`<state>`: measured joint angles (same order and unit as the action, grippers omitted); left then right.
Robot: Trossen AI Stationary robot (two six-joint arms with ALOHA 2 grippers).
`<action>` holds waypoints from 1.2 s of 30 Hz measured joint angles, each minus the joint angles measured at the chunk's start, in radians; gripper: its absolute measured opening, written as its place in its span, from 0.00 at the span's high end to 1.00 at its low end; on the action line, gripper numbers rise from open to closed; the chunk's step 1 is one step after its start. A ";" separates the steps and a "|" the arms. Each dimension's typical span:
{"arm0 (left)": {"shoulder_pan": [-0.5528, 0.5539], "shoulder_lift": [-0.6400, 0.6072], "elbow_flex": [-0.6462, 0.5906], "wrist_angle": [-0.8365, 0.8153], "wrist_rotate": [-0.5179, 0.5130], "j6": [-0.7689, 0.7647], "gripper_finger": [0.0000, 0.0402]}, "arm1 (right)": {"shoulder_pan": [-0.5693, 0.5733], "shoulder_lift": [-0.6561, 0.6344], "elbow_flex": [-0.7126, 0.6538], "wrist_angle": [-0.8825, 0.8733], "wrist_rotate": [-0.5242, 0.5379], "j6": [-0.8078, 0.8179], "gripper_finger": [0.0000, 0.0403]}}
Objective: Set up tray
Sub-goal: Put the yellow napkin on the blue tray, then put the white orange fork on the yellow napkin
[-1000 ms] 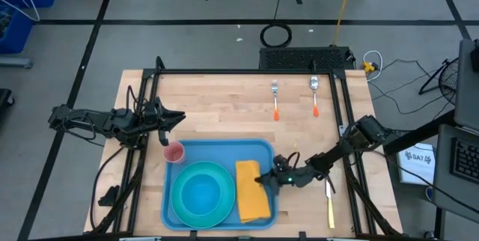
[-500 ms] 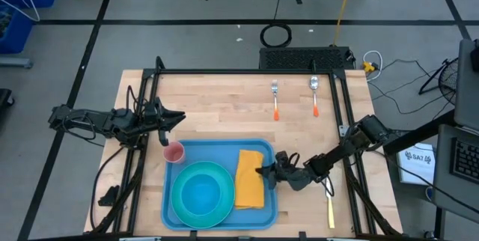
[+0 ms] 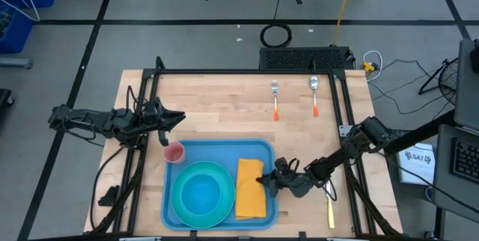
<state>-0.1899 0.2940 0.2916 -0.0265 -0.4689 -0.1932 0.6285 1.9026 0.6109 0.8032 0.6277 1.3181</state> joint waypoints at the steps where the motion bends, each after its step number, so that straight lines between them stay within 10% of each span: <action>1: 0.000 0.000 0.000 0.000 0.000 -0.002 0.83 | -0.001 0.000 0.000 -0.006 0.000 0.001 0.83; 13: 0.000 0.000 0.000 0.000 0.025 -0.009 0.83 | -0.019 -0.048 -0.002 -0.069 0.075 -0.064 0.67; 21: 0.000 0.000 0.000 -0.007 0.025 -0.011 0.83 | -0.024 -0.228 -0.005 -0.446 0.125 -0.043 0.71; 36: 0.000 0.000 0.000 -0.015 0.016 -0.019 0.83 | -0.062 -0.537 -0.003 -0.412 0.236 -0.715 0.72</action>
<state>-0.1898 0.2943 0.2920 -0.0418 -0.4528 -0.2118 0.5662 1.3651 0.6083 0.3910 0.8640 0.6029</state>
